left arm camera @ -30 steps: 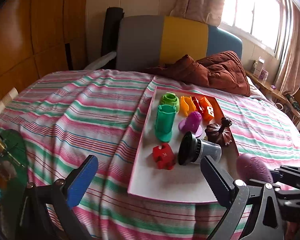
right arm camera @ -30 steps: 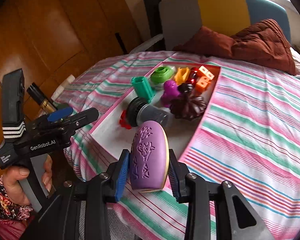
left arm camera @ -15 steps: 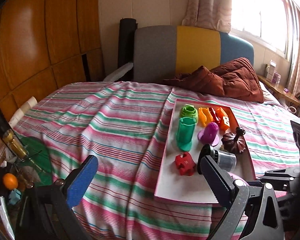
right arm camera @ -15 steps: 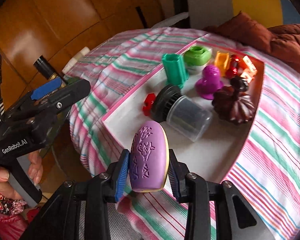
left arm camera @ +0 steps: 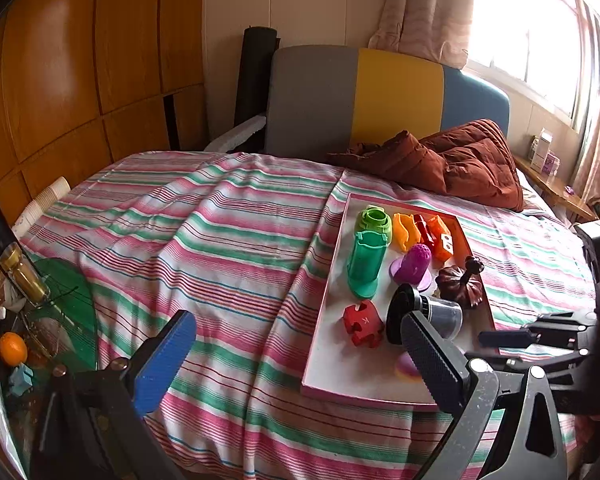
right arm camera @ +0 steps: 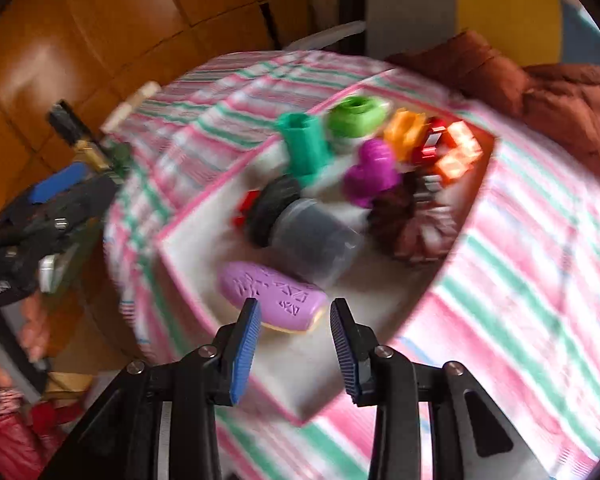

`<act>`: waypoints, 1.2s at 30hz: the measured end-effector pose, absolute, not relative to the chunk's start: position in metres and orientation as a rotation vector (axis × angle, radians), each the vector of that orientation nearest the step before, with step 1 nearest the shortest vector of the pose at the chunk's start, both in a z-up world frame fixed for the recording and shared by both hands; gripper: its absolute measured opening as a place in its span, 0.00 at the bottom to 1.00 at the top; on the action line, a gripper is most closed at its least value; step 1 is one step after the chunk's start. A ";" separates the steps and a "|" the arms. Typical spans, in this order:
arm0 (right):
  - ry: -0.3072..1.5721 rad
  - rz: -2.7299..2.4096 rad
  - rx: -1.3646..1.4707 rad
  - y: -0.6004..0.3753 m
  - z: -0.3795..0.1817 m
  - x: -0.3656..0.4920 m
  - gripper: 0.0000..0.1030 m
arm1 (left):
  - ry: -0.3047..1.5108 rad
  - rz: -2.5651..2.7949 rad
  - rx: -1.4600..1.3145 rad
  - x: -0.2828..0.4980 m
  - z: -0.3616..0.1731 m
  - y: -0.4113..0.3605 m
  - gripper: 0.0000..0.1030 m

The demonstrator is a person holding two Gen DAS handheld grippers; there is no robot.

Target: Organize rigid objects

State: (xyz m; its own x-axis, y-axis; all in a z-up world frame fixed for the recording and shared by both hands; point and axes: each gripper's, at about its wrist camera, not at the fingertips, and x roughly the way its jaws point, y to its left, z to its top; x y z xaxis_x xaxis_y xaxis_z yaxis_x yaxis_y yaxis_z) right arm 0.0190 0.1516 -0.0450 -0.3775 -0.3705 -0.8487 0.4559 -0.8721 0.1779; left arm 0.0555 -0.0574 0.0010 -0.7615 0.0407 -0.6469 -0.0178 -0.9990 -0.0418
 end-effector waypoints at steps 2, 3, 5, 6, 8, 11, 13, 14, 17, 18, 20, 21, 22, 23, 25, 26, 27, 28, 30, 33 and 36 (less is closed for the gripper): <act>0.129 -2.320 1.351 0.155 -0.041 0.022 0.35 | -0.066 2.918 -1.082 0.054 0.001 -0.057 1.00; 0.114 -2.335 1.340 0.156 -0.039 0.024 0.35 | -0.073 2.916 -1.086 0.054 0.001 -0.057 1.00; 0.082 -2.356 1.323 0.158 -0.036 0.028 0.35 | -0.081 2.919 -1.089 0.054 0.001 -0.057 1.00; 0.082 -2.371 1.321 0.158 -0.035 0.030 0.35 | -0.083 2.918 -1.089 0.054 0.001 -0.057 1.00; 0.100 -2.407 1.330 0.156 -0.033 0.033 0.35 | -0.097 2.914 -1.080 0.055 0.002 -0.057 1.00; 0.095 -2.444 1.350 0.148 -0.033 0.039 0.35 | -0.126 2.901 -1.082 0.055 0.002 -0.059 1.00; 0.063 -2.452 1.360 0.146 -0.034 0.043 0.35 | -0.144 2.898 -1.093 0.055 0.002 -0.061 1.00; 0.057 -2.455 1.362 0.143 -0.035 0.042 0.35 | -0.148 2.896 -1.101 0.054 0.001 -0.062 1.00; 0.087 -2.472 1.369 0.135 -0.037 0.044 0.36 | -0.161 2.891 -1.126 0.053 0.001 -0.064 1.00; 0.094 -2.479 1.376 0.133 -0.037 0.044 0.37 | -0.163 2.892 -1.129 0.053 0.001 -0.064 1.00; 0.090 -2.490 1.388 0.131 -0.036 0.047 0.39 | -0.157 2.894 -1.128 0.055 0.001 -0.064 1.00; 0.084 -2.497 1.393 0.131 -0.036 0.049 0.40 | -0.144 2.892 -1.124 0.056 0.002 -0.063 1.00; 0.075 -2.506 1.396 0.131 -0.035 0.050 0.41 | -0.123 2.896 -1.119 0.057 0.002 -0.062 1.00; 0.067 -2.516 1.396 0.131 -0.034 0.051 0.42 | -0.098 2.901 -1.114 0.058 0.003 -0.060 1.00; 0.052 -2.537 1.396 0.131 -0.031 0.051 0.44 | -0.048 2.912 -1.103 0.060 0.004 -0.057 1.00; 0.047 -2.550 1.392 0.131 -0.030 0.052 0.45 | -0.023 2.918 -1.098 0.061 0.005 -0.055 1.00; 0.043 -2.564 1.388 0.131 -0.028 0.053 0.48 | -0.006 2.921 -1.095 0.061 0.005 -0.054 1.00; 0.039 -2.581 1.384 0.131 -0.027 0.054 0.50 | 0.010 2.924 -1.090 0.062 0.006 -0.053 1.00; 0.027 -2.611 1.375 0.134 -0.024 0.055 0.55 | 0.023 2.928 -1.084 0.063 0.007 -0.052 1.00; 0.008 -2.661 1.375 0.139 -0.020 0.053 0.55 | 0.045 2.936 -1.089 0.063 0.008 -0.049 1.00; -0.011 -2.702 1.387 0.144 -0.017 0.051 0.56 | 0.112 2.951 -1.100 0.062 0.010 -0.043 1.00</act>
